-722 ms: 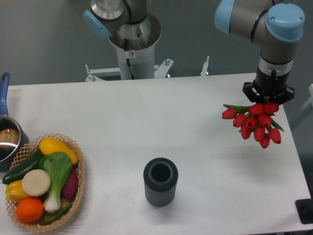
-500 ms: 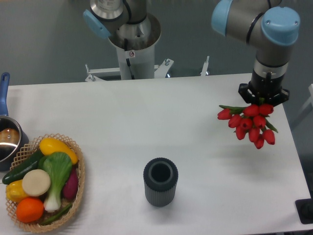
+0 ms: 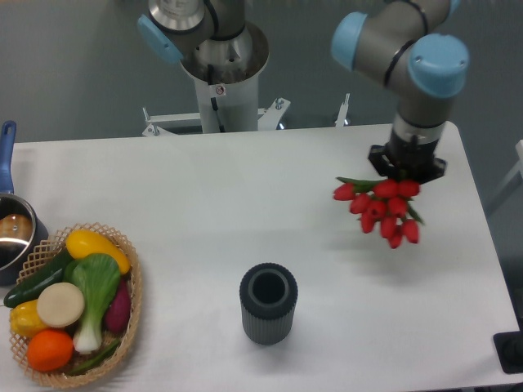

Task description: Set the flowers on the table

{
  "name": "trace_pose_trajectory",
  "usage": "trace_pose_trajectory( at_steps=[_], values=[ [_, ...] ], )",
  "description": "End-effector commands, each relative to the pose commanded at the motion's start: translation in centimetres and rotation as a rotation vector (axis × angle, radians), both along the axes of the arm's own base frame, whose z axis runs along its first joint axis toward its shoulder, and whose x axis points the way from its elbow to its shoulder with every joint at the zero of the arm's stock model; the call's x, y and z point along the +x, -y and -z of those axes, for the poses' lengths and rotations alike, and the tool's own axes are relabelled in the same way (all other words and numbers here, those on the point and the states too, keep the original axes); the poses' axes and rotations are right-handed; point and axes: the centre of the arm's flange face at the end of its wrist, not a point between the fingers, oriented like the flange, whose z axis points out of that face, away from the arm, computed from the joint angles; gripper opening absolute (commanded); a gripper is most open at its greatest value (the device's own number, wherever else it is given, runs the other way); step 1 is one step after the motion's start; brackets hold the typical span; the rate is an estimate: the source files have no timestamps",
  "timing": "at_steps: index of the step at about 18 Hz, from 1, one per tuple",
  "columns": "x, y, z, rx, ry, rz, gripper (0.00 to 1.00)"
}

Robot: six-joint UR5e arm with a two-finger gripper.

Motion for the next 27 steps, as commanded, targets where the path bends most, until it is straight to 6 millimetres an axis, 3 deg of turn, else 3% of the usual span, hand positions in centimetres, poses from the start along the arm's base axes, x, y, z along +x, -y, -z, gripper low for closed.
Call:
trace_pose_trajectory(
  at_steps=[3, 8, 11, 12, 14, 15, 16, 23, 27],
  values=[
    [1.4, -1.3, 1.0, -0.019, 0.017, 0.041, 0.08],
    [2.3, -1.2, 2.4, -0.026, 0.046, 0.051, 0.17],
    [3.1, -1.5, 3.1, -0.031, 0.061, 0.061, 0.34],
    [3.4, -1.9, 3.4, -0.032, 0.065, 0.074, 0.47],
    [3.9, -2.7, 3.2, -0.026, 0.063, 0.083, 0.59],
    [4.3, -3.0, 3.3, -0.027, 0.065, 0.087, 0.86],
    [4.7, -3.1, 3.6, -0.030, 0.071, 0.092, 1.00],
    [3.9, -3.2, 2.6, 0.003, -0.025, 0.087, 1.00],
    [2.5, -1.4, 2.1, -0.016, -0.046, 0.060, 1.00]
  ],
)
